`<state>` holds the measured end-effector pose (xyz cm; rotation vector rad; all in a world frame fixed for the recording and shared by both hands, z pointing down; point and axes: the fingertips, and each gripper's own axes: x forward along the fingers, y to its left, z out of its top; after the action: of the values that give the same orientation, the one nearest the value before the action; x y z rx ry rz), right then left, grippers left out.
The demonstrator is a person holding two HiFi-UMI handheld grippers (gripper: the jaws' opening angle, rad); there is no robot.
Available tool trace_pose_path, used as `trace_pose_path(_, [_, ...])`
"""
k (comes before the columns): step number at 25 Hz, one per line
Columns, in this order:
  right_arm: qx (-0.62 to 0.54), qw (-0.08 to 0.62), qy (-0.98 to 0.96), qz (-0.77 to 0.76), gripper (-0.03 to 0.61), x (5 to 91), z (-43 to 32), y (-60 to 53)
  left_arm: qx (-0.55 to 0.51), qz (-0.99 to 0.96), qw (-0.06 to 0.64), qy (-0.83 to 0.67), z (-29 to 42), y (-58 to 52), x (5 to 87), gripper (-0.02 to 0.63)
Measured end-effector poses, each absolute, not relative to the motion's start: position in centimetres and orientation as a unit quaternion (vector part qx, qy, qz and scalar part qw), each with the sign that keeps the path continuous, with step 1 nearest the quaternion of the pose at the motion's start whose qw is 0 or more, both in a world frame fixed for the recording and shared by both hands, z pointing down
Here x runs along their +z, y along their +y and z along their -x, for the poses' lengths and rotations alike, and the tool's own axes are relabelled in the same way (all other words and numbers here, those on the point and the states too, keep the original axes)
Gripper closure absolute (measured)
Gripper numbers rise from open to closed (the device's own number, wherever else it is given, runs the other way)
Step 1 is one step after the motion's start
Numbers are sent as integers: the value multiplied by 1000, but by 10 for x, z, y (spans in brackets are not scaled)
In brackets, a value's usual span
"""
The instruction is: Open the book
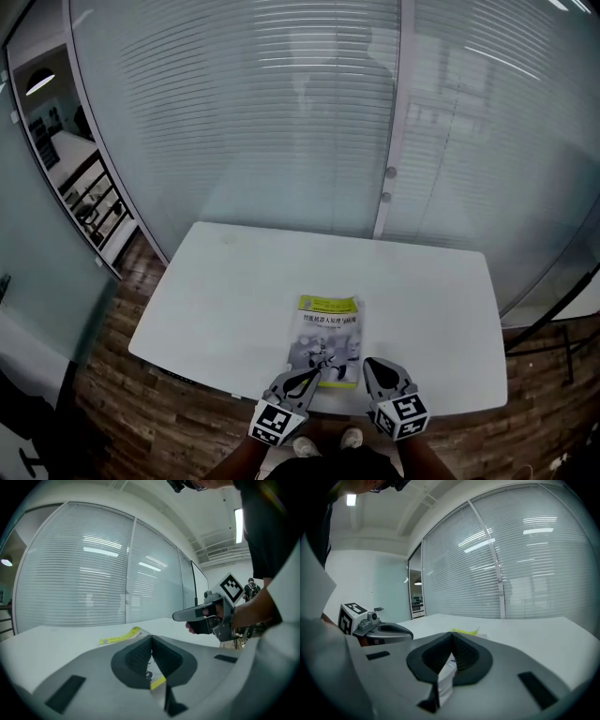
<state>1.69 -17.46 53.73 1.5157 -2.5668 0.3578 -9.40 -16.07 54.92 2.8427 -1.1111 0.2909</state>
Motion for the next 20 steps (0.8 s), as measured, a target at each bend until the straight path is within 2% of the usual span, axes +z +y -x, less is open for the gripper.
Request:
trace_pose_path(6, [133, 68, -842, -519, 571, 537, -26, -173, 130, -939, 1, -319, 70, -149, 550, 595])
trace_pose_path(9, [145, 65, -841, -517, 571, 529, -27, -173, 172, -939, -26, -296, 58, -144, 557, 541])
trace_pose_path(15, [150, 63, -836, -525, 571, 536, -44, -174, 235, -941, -54, -239, 26, -135, 576, 478])
trace_pose_path(20, [157, 63, -840, -516, 571, 541, -47, -174, 267, -940, -62, -201, 15, -132, 584, 462])
